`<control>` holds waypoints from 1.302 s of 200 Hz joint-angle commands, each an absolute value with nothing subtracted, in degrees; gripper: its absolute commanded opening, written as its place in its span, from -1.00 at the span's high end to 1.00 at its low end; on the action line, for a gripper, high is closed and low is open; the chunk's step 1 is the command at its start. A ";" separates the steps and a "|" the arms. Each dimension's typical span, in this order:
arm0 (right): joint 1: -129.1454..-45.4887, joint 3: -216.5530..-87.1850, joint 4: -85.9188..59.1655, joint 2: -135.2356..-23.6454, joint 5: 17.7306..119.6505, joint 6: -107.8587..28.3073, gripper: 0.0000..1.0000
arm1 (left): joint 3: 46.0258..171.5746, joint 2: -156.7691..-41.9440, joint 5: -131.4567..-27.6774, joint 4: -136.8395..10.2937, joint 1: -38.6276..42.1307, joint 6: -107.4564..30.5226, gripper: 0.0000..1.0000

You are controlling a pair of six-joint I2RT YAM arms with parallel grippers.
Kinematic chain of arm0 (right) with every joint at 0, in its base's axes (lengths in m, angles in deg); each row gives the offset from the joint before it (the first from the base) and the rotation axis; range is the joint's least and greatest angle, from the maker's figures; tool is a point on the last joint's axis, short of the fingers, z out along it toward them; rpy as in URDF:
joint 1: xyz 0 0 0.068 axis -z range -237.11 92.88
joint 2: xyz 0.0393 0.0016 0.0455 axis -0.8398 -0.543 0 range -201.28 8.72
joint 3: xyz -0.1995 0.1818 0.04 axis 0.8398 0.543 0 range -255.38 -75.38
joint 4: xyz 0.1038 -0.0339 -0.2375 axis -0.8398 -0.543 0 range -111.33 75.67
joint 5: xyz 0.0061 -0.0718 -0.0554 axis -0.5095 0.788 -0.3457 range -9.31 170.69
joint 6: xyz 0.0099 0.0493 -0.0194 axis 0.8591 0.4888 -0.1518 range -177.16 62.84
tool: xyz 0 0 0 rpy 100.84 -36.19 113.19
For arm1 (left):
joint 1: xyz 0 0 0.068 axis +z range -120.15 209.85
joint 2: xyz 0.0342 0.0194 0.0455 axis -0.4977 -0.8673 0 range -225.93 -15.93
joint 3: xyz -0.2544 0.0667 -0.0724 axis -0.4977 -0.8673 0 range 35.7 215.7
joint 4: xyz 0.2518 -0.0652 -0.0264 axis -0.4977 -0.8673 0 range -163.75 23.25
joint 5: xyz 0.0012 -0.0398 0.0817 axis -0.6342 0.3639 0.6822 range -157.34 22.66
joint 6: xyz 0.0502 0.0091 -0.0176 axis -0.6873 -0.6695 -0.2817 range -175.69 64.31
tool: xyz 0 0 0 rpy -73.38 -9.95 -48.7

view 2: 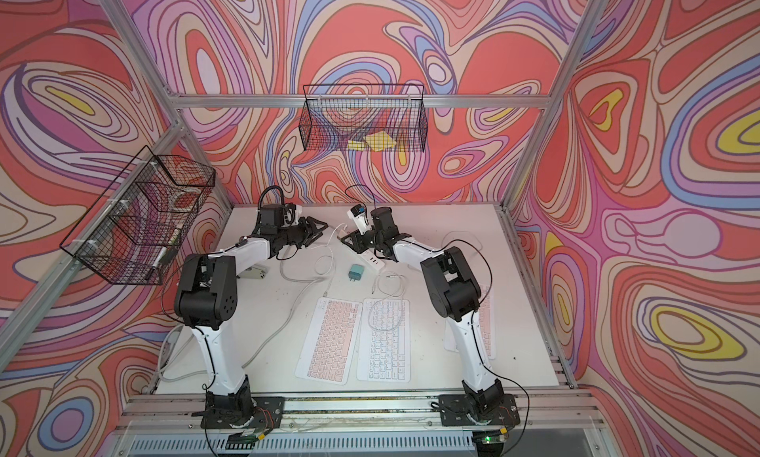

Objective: Unplug the wireless keyboard
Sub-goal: Remove the plug from the socket, then remove the power cord from the plug.

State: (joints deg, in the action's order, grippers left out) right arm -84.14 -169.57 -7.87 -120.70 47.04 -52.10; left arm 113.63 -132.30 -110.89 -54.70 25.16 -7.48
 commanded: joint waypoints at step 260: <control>-82.25 -170.05 14.20 -122.53 23.59 -33.83 0.83 | 102.10 -135.91 -132.51 8.77 25.16 12.70 -0.06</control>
